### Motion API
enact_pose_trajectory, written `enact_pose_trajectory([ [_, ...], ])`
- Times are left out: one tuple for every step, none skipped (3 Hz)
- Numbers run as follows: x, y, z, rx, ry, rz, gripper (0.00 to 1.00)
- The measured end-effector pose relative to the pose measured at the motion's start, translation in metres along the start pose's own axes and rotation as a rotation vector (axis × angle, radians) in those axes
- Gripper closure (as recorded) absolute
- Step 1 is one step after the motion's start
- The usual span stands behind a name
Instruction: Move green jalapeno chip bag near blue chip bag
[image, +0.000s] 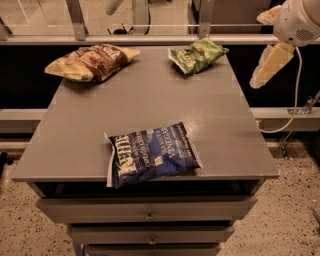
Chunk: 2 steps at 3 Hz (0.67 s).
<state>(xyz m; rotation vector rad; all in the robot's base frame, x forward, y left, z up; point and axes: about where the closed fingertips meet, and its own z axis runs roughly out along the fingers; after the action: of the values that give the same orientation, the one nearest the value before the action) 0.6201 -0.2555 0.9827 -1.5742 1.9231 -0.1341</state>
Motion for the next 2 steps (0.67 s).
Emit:
enact_pose_trajectory([
  [0.0, 0.0037, 0.0018, -0.008, 0.004, -0.001, 0.0],
  [-0.0064, -0.0023, 0.0099, 0.016, -0.043, 0.024, 0.0],
])
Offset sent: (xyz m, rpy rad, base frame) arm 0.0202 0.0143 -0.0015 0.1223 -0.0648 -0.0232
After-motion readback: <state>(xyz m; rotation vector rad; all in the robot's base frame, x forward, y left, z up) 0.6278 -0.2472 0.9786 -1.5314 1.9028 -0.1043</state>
